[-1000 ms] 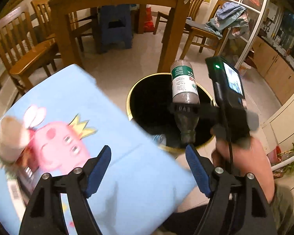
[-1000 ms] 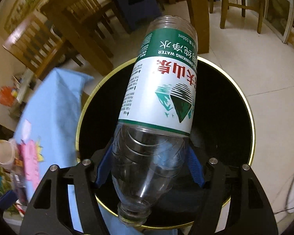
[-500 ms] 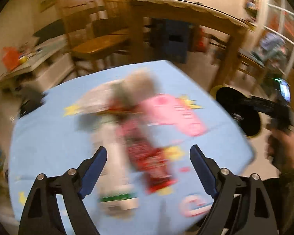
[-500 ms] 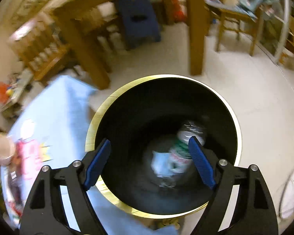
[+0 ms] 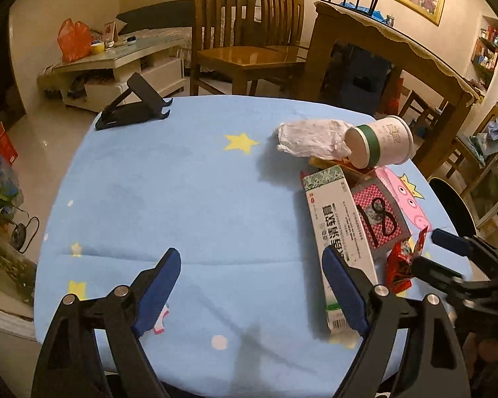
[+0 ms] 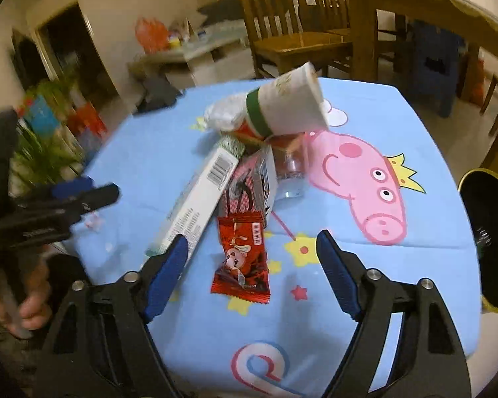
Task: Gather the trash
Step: 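Grasp the red snack wrapper with the right gripper while the left grasps the ointment box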
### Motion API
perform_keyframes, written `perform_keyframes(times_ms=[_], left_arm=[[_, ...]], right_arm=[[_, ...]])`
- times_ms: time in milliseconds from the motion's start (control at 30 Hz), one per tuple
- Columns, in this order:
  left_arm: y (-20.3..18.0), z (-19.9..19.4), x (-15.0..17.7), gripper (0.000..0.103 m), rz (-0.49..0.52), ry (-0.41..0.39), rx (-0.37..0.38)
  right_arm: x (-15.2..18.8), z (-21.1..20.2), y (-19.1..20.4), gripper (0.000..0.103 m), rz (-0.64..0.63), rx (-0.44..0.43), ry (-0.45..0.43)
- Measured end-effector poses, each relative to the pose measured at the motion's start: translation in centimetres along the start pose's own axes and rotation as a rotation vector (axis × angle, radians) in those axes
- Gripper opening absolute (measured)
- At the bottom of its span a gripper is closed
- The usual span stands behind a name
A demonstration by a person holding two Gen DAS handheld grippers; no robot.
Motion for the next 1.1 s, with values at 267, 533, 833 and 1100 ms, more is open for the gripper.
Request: perform_keyframes(times_ms=[267, 533, 833, 1100], left_arm=[[-0.7, 0.8, 1.7, 0.084, 0.014, 0.049, 0.055], [-5.6, 3.5, 2.1, 0.085, 0.04, 0.176, 0.164], [-8.1, 7.5, 2.3, 0.069, 0.028, 0.283, 0.19], [-7.7, 6.2, 2.2, 0.049, 0.027, 0.233, 0.136]], right_arm=[[1.3, 1.4, 1.1, 0.017, -0.048, 0.042, 0.054], [1.7, -2.5, -3.6, 0.016, 0.067, 0.052, -0.032], [3.4, -4.2, -6.3, 0.016, 0.137, 0.023, -0.075], [4.1, -4.4, -7.1, 0.016, 0.171, 0.011, -0.103]])
Point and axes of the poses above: each gripper's, at about its wrist camera, not at the fingertips, and z roughly the way its jaws point, y to its left, x to its underside, the point moved 7 cm from there along z, roughly the way its jaws point, and after that the axes turned 14 degrees about -z, right-handed, at the moved point
